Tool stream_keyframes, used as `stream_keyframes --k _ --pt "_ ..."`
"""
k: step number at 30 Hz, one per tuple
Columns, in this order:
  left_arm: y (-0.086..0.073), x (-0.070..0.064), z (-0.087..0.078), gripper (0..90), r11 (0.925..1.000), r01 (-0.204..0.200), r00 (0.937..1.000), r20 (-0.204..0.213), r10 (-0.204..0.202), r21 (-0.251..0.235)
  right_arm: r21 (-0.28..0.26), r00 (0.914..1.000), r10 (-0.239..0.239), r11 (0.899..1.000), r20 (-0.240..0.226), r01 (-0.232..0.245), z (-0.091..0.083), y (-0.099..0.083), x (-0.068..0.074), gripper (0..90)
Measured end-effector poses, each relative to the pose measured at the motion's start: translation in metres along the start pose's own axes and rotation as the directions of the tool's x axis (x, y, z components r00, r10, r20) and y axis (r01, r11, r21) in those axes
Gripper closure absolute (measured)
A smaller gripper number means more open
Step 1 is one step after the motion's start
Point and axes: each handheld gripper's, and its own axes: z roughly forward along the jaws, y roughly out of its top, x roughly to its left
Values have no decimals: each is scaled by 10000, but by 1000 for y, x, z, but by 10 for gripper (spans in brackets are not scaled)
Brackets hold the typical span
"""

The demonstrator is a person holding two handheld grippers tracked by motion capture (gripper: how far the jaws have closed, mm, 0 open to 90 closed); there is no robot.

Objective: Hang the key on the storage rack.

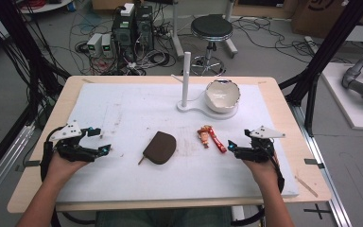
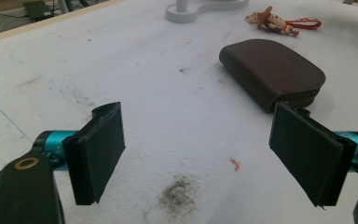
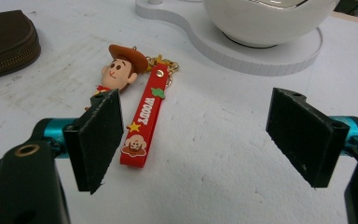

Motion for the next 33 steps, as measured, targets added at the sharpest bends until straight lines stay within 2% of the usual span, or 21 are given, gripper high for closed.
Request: stream_keyframes --k 13,22,26,33 --pt "-1 0 3 181 10000 26 10000 93 -27 65 75 9999 -168 9998 -33 168 4 3 7 190" --pt "0 -2 4 181 9999 -74 9999 71 73 156 418 9974 -472 9979 -550 496 20 14 26 190" --pt "0 -2 4 181 9998 -89 9999 86 88 169 528 9970 -483 9973 -607 515 27 17 35 189" --pt "-1 -2 2 181 9998 -116 9999 15 115 175 859 9941 -847 9922 -675 903 43 22 46 190"
